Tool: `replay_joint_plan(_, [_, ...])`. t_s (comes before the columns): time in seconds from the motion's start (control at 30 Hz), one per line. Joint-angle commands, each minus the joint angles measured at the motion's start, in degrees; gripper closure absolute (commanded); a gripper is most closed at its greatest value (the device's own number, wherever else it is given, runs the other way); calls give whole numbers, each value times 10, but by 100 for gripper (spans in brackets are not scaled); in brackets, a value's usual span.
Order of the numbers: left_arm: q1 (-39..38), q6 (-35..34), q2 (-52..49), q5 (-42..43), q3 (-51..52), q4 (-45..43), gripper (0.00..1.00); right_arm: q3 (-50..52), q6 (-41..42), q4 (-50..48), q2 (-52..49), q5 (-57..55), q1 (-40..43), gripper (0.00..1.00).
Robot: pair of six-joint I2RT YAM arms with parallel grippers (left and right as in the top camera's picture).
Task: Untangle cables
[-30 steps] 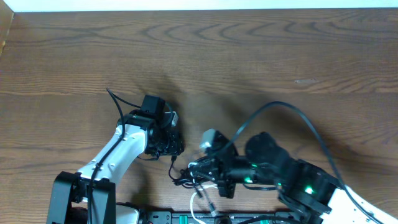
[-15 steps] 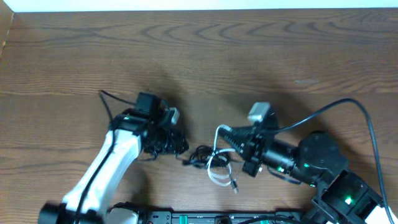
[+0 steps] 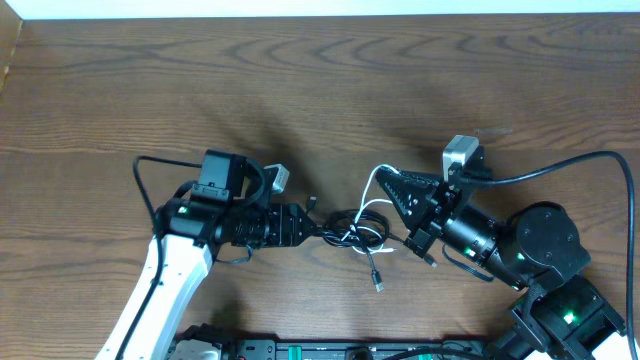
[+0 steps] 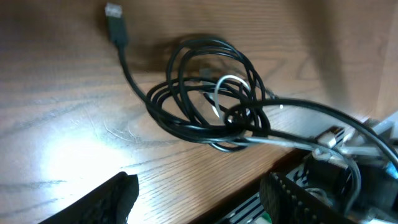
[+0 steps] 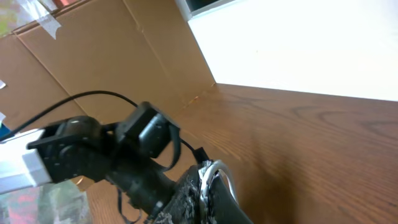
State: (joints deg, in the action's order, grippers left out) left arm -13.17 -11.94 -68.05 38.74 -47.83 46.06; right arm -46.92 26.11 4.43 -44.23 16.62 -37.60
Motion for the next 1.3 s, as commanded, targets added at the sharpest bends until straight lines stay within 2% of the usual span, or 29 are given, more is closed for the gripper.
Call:
replay_joint_plan(0.0, [2, -73, -36, 7, 18, -8, 32, 0, 13, -3, 1, -1, 4, 99])
replay_joint_plan(0.33, [2, -255, -149, 7, 18, -107, 31, 0, 13, 9, 0, 0, 4, 99])
replay_joint_plan(0.53, [-17, -272, -205, 7, 18, -132, 33, 0, 13, 11, 0, 0, 4, 99])
replay_joint_plan(0.63, [-40, -271, -229, 7, 18, -143, 59, 0, 13, 10, 0, 0, 4, 99])
replay_joint_plan(0.67, [-49, -269, -235, 7, 18, -148, 71, 0, 13, 11, 0, 0, 4, 99])
replay_joint_plan(0.7, [-55, -261, -238, 7, 18, -155, 91, 0, 12, 11, 0, 0, 4, 99])
replay_joint_plan(0.8, [-62, -241, -233, 7, 18, -158, 93, 0, 2, 14, 0, 0, 5, 99])
replay_joint_plan(0.97, [-49, -224, -181, 5, 17, -108, 93, 0, -14, 70, 1, -15, 15, 99])
replay_joint_plan(1.13, [-38, -240, -55, -115, -9, 25, 93, 0, -26, 186, 1, -73, 52, 99])
replay_joint_plan(1.27, [-38, -227, 7, -169, -62, 123, 93, 0, -26, 252, -7, -82, 80, 99])
